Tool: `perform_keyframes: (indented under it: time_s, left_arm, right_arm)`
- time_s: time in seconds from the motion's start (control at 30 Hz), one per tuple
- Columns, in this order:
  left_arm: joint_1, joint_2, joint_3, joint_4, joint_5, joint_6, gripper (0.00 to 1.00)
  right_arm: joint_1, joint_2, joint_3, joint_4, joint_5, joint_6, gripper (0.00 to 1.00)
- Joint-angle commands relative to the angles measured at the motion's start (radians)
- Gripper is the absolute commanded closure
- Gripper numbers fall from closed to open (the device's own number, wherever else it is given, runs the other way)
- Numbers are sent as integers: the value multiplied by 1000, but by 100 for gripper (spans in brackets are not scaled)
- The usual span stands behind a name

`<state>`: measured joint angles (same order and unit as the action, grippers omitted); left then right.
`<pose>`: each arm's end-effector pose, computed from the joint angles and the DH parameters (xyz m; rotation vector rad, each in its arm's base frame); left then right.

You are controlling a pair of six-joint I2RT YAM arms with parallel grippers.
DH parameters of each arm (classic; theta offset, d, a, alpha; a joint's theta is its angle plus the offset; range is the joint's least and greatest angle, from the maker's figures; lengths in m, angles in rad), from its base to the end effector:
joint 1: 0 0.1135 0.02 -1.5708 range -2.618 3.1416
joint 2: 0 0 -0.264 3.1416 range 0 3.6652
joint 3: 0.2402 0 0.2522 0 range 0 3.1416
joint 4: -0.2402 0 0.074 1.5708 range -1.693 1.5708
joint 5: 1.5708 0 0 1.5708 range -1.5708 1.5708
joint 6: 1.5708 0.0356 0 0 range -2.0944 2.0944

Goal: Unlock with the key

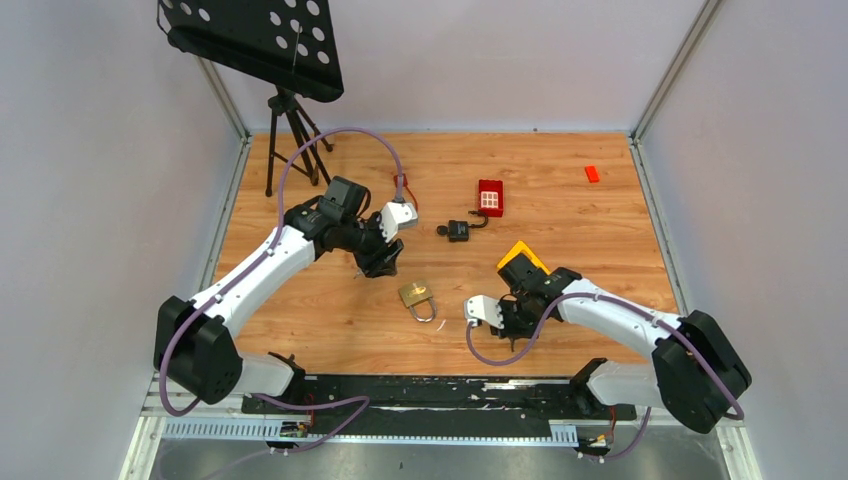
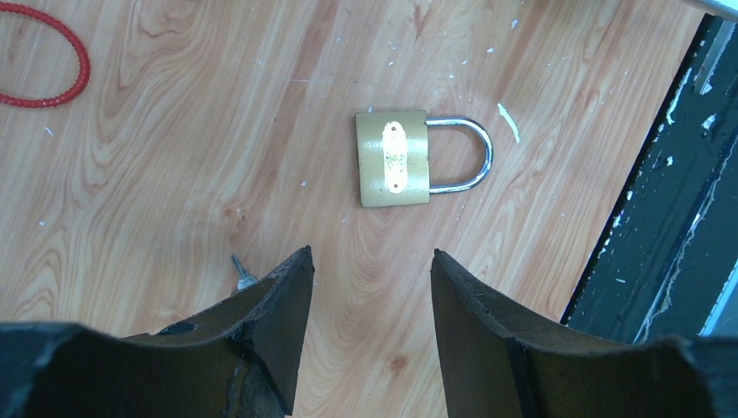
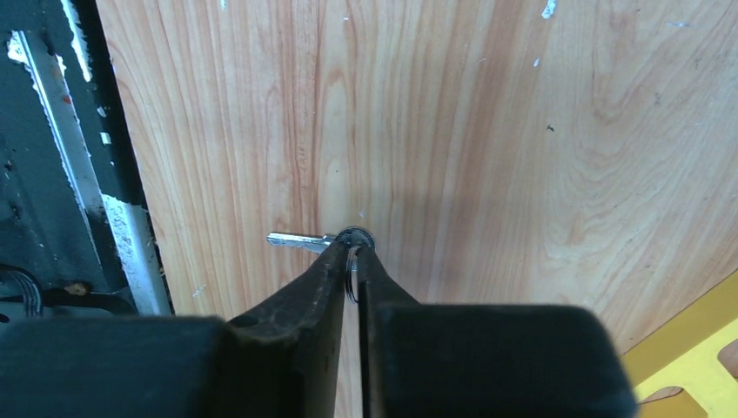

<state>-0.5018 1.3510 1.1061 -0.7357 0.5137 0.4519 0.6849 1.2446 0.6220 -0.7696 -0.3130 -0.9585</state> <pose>0.2310 -0.1467 0.2827 1.3181 2.1187 -0.6720 0.1391 0.1278 0.1633 -2.1472 1.9409 0.4170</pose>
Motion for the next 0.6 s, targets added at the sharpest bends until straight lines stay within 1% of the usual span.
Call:
perform_keyframes:
  time_s: [0.0, 0.03, 0.07, 0.23, 0.33, 0.43, 0.57]
  left_arm:
    - [-2, 2, 2, 16, 1, 10, 40]
    - [-2, 2, 4, 18, 2, 10, 40]
    - [-2, 3, 4, 18, 1, 9, 40]
    - [-3, 6, 16, 30, 4, 1, 41]
    - [-3, 17, 39, 46, 28, -11, 41]
    - [-3, 44, 85, 57, 94, -41, 41]
    - [-3, 99, 150, 95, 246, -120, 41]
  right_arm:
    - [5, -25, 35, -18, -10, 20, 95]
    - [5, -28, 45, -20, -8, 24, 99]
    - [5, -29, 58, -20, -8, 31, 100]
    - [6, -46, 159, -20, -39, 60, 100]
    - [4, -44, 243, 2, -52, 93, 100]
    - [4, -36, 332, 43, -64, 135, 100]
    - [3, -17, 451, 112, -92, 211, 100]
